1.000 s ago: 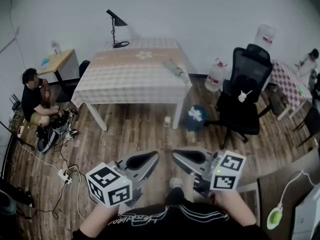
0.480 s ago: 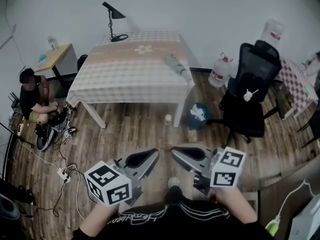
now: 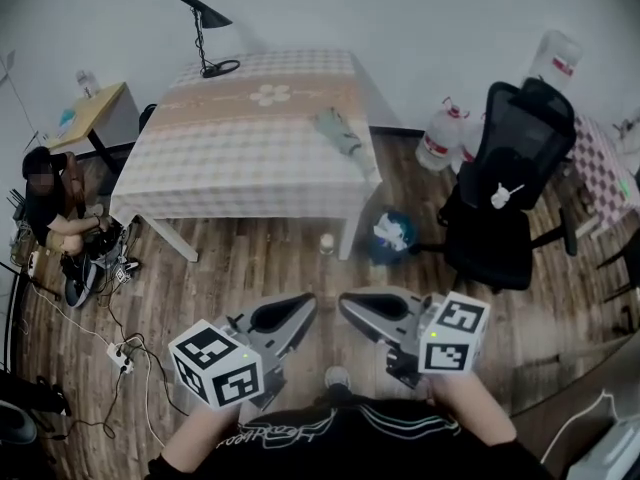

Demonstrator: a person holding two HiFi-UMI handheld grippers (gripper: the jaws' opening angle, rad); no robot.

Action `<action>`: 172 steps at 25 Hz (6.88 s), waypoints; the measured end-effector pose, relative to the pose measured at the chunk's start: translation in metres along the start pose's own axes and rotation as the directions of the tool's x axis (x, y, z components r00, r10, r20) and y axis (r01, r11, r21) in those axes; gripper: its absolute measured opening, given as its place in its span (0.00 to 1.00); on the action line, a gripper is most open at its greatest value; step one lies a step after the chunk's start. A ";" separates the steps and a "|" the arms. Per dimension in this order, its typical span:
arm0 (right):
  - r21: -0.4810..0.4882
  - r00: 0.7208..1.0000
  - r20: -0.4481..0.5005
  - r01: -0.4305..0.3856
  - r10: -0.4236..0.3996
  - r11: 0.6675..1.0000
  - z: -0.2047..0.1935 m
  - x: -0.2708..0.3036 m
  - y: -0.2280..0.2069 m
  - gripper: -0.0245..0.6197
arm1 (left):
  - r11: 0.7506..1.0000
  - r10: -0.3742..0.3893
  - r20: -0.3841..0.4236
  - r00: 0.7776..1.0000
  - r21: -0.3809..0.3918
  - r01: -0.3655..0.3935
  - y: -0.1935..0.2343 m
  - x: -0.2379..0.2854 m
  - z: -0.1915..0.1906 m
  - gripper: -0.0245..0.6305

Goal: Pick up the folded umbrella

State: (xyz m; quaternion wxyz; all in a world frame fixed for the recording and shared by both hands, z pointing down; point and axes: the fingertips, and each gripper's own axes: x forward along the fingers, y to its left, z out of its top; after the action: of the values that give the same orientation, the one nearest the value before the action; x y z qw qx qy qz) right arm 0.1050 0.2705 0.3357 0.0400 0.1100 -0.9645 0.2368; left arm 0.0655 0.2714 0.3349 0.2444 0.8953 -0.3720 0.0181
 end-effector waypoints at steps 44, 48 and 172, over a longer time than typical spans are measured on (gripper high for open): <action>0.128 0.992 0.028 0.116 -0.120 0.985 0.158 0.138 -0.303 0.06 | 0.994 -0.108 -0.091 0.990 -0.041 0.104 0.277 0.192 0.161 0.03; 0.146 0.987 0.028 0.150 -0.156 0.978 0.168 0.157 -0.336 0.06 | 0.990 -0.133 -0.108 0.985 -0.054 0.127 0.313 0.210 0.170 0.03; -0.091 0.702 -0.355 0.632 -0.618 0.770 0.094 0.196 -0.611 0.47 | 0.975 0.037 -0.197 0.980 -0.209 -0.078 0.489 0.246 0.166 0.03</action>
State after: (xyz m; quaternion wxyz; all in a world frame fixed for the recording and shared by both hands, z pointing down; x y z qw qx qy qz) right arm 0.0534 -0.3384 0.5516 0.2940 0.3850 -0.8403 0.2434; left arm -0.1111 -0.2600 0.4492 0.3742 0.8464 -0.3723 0.0709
